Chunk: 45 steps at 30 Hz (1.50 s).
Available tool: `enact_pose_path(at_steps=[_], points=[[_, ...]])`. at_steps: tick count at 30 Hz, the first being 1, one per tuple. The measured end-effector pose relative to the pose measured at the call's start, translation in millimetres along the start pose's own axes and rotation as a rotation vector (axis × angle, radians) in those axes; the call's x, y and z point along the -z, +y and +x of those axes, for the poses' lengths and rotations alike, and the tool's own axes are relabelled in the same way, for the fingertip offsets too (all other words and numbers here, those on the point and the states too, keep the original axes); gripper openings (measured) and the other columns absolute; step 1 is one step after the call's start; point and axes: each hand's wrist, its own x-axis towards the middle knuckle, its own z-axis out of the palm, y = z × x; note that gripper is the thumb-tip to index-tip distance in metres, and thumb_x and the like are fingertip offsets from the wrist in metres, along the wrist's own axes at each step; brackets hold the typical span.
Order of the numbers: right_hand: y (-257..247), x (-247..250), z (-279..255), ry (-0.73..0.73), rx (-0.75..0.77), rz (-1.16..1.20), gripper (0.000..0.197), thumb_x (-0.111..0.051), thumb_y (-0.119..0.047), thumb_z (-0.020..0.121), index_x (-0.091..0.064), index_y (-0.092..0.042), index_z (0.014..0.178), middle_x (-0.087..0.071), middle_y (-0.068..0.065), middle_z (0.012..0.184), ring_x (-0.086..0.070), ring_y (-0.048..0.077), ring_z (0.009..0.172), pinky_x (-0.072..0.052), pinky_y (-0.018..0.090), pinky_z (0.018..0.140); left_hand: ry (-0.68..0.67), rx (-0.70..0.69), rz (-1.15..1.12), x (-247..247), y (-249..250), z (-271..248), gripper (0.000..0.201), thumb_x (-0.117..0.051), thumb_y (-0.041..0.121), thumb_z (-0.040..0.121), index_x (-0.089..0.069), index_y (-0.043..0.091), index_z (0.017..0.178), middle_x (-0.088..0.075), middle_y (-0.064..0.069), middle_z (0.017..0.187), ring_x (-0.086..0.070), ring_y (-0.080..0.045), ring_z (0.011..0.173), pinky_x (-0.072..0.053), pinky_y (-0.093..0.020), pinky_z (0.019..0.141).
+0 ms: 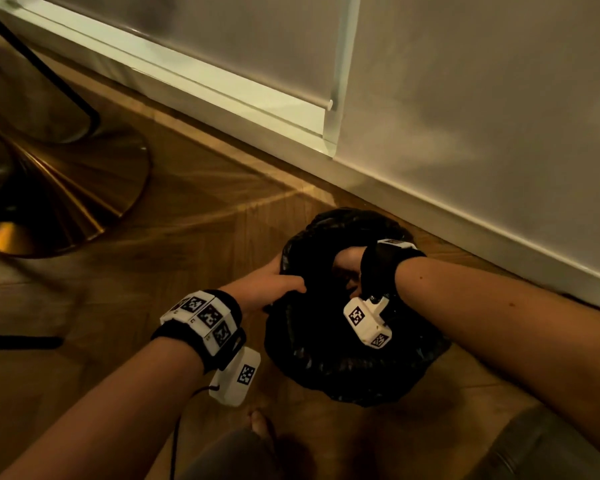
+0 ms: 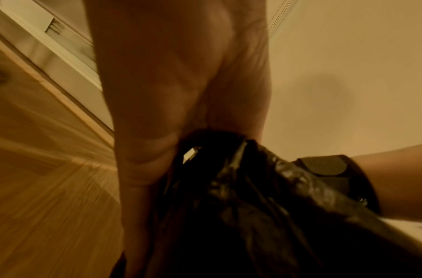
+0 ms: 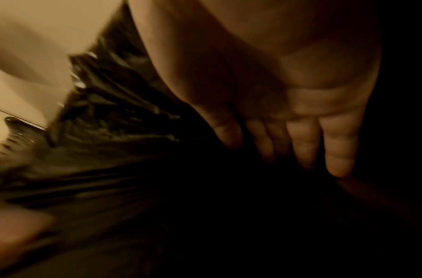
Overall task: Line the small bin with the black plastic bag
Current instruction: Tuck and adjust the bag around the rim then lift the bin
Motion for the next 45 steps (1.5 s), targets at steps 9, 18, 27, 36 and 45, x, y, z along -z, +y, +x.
enact_pose_path(at_steps=[9, 18, 27, 36, 45], points=[[-9, -21, -48, 0.052, 0.033, 0.117, 0.01, -0.049, -0.015, 0.094, -0.054, -0.014, 0.085, -0.051, 0.005, 0.077, -0.049, 0.016, 0.063, -0.049, 0.03, 0.063, 0.018, -0.029, 0.014, 0, -1, 7, 0.073, -0.06, 0.017, 0.089, -0.023, 0.038, 0.148, -0.056, 0.003, 0.125, -0.059, -0.013, 0.101, -0.053, -0.028, 0.077], [14, 63, -133, 0.458, 0.834, -0.113, 0.054, -0.074, -0.023, 0.079, -0.054, -0.028, 0.13, -0.056, -0.005, 0.125, -0.051, -0.011, 0.102, -0.039, 0.011, 0.091, 0.003, -0.236, 0.018, 15, 22, 8, 0.075, -0.067, 0.025, 0.088, -0.02, 0.04, 0.145, -0.039, 0.011, 0.133, -0.054, -0.007, 0.11, -0.052, -0.025, 0.086], [-12, 78, -79, 0.139, 0.331, -0.604, 0.042, -0.051, -0.066, 0.082, -0.066, -0.028, 0.093, -0.066, -0.007, 0.092, -0.063, 0.012, 0.087, -0.048, 0.024, 0.08, -0.107, -0.066, 0.51, 17, 74, 40, 0.071, -0.033, 0.075, 0.085, -0.055, 0.029, 0.135, -0.055, 0.002, 0.137, -0.052, -0.017, 0.123, -0.032, -0.041, 0.113], [45, 88, -112, 0.314, 0.619, -0.154, 0.081, -0.067, -0.054, 0.075, -0.035, -0.028, 0.145, -0.038, 0.002, 0.15, -0.035, 0.019, 0.139, -0.029, 0.036, 0.114, 0.046, -0.182, 0.216, 27, 41, -6, 0.048, -0.049, 0.044, 0.096, -0.041, 0.038, 0.143, -0.049, 0.017, 0.135, -0.047, -0.005, 0.122, -0.036, -0.025, 0.097], [89, 57, -105, 0.245, 0.443, -0.064, 0.038, -0.055, -0.03, 0.093, -0.056, -0.013, 0.128, -0.061, 0.008, 0.127, -0.059, 0.024, 0.115, -0.045, 0.04, 0.102, 0.06, -0.009, 0.244, 2, -13, -27, 0.052, -0.065, 0.05, 0.084, -0.054, 0.028, 0.13, -0.065, 0.004, 0.124, -0.066, -0.017, 0.105, -0.053, -0.047, 0.094]])
